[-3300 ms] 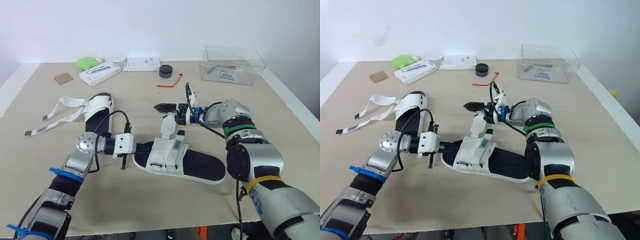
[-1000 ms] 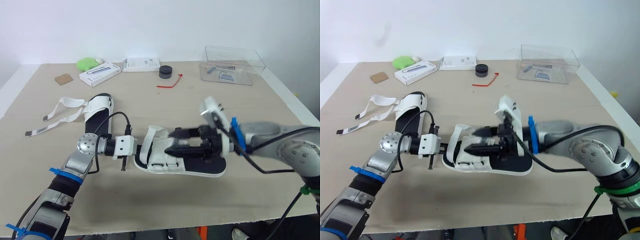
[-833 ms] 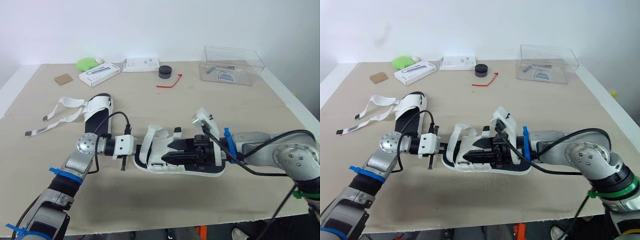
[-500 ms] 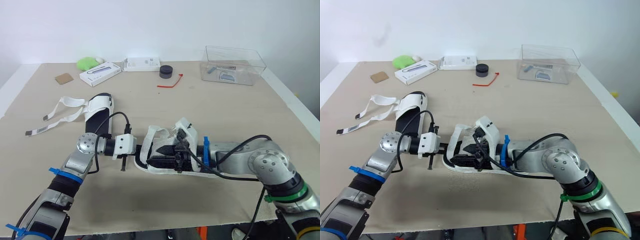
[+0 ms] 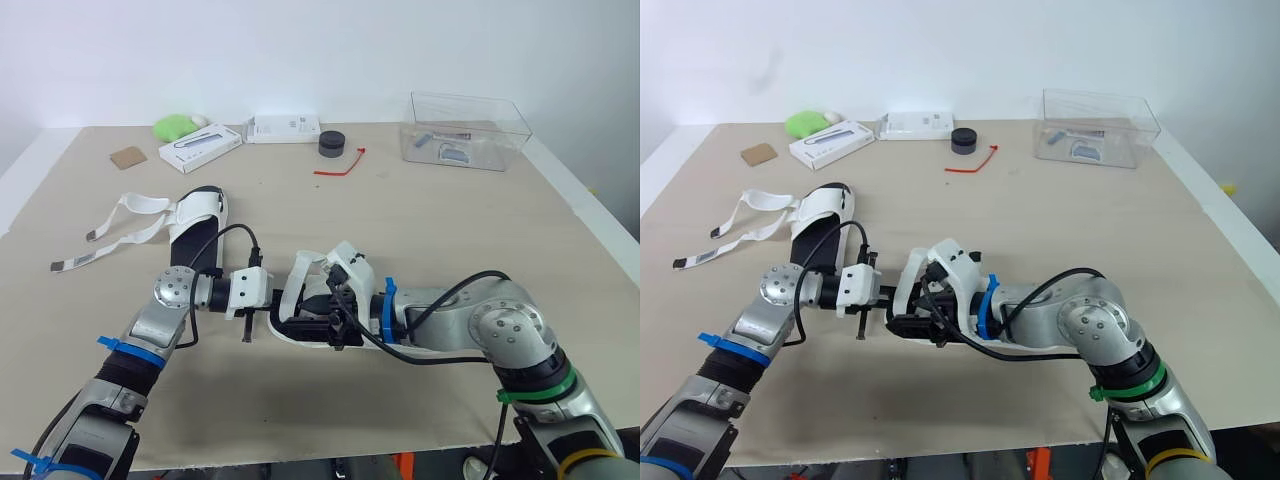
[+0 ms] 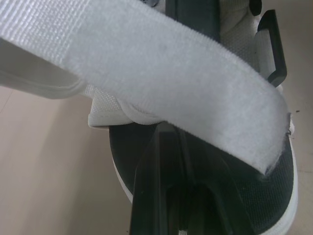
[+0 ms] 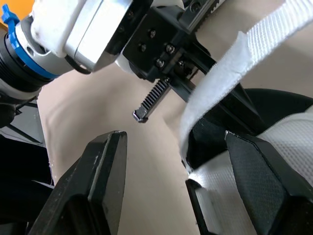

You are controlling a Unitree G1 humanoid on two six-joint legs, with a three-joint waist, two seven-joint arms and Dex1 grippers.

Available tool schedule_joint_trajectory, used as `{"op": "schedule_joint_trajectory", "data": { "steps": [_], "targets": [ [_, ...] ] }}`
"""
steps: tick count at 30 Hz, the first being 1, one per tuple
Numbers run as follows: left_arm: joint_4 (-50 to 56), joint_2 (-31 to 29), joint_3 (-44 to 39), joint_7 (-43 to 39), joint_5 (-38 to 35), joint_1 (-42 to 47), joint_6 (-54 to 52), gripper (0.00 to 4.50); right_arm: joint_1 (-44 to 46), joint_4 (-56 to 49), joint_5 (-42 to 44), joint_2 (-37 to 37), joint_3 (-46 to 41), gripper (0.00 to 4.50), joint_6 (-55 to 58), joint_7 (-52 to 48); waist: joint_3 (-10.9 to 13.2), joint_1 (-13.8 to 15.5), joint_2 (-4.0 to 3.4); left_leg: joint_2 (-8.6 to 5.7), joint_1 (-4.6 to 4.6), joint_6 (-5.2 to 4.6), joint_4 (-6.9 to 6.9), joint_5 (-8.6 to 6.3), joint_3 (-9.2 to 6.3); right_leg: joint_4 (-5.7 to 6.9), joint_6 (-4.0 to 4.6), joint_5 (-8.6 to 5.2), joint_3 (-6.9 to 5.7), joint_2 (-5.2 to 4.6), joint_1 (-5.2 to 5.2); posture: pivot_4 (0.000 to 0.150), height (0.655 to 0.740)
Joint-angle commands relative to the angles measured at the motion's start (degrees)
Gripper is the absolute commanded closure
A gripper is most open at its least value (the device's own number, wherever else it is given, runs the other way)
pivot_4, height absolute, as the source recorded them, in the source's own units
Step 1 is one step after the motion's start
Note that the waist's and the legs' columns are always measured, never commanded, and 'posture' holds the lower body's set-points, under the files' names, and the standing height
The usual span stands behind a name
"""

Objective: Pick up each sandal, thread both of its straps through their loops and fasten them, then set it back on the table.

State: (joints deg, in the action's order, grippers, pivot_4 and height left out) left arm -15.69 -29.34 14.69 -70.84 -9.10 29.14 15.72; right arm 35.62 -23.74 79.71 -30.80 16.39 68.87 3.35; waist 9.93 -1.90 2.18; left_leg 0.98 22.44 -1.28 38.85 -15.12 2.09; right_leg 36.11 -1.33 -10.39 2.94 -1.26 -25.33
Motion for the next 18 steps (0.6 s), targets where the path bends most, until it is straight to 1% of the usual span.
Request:
{"op": "schedule_joint_trajectory", "data": {
  "steps": [1,2,3,4,8,16,18],
  "targets": [
    [2.39,0.09,-0.11,0.28,-0.21,-0.89,-0.52,4.50,0.51,0.34,0.34,1.66,-2.30,1.05,0.87,1.64,0.00,0.00,0.00,0.00,0.00,0.00,0.00,0.00,0.01,0.00,0.00,0.00,0.01,0.00,0.00,0.150,0.7400],
    [2.49,0.08,-0.06,0.35,-0.20,-0.94,-0.64,4.50,0.55,0.48,0.37,1.99,-2.61,1.05,1.26,1.84,-0.01,0.00,0.01,0.00,0.00,0.00,0.00,0.00,0.01,0.00,0.00,0.00,0.01,-0.01,0.00,0.150,0.7400],
    [2.52,0.09,-0.02,0.40,-0.16,-0.93,-0.75,4.50,0.61,0.66,0.49,2.32,-2.91,1.59,1.68,2.08,-0.01,0.00,0.01,0.00,0.00,0.00,0.00,0.00,0.00,0.00,0.00,0.00,0.00,0.00,0.00,0.150,0.7400],
    [2.54,0.04,0.01,0.38,-0.13,-0.98,-0.83,4.50,0.78,0.83,0.53,2.66,-3.02,1.83,2.16,2.46,-0.01,0.00,0.01,0.00,0.00,0.00,0.00,0.00,0.00,0.00,0.00,0.00,0.00,0.00,0.00,0.150,0.7400],
    [2.31,0.15,0.20,0.37,0.12,-0.87,-0.91,4.50,1.36,1.30,0.35,3.63,-3.38,3.81,3.81,3.18,-0.02,0.00,0.02,0.00,-0.01,0.00,0.00,0.00,0.01,0.00,0.00,0.00,0.01,0.00,0.00,0.150,0.7400],
    [2.31,0.43,0.56,0.52,0.50,-0.97,-0.66,4.50,1.19,1.29,-0.78,4.96,-3.75,3.81,6.59,3.68,-0.03,-0.01,0.02,0.00,-0.01,0.00,0.00,0.00,0.00,0.00,0.00,0.00,0.00,0.00,0.01,0.150,0.7400],
    [2.23,0.43,0.58,0.51,0.57,-1.10,-0.41,4.50,1.25,1.86,0.50,5.44,-4.89,3.81,6.64,3.97,-0.03,-0.01,0.02,0.00,-0.01,0.00,0.00,0.00,0.00,0.00,0.00,0.00,0.00,0.00,0.01,0.150,0.7400]
  ]
}}
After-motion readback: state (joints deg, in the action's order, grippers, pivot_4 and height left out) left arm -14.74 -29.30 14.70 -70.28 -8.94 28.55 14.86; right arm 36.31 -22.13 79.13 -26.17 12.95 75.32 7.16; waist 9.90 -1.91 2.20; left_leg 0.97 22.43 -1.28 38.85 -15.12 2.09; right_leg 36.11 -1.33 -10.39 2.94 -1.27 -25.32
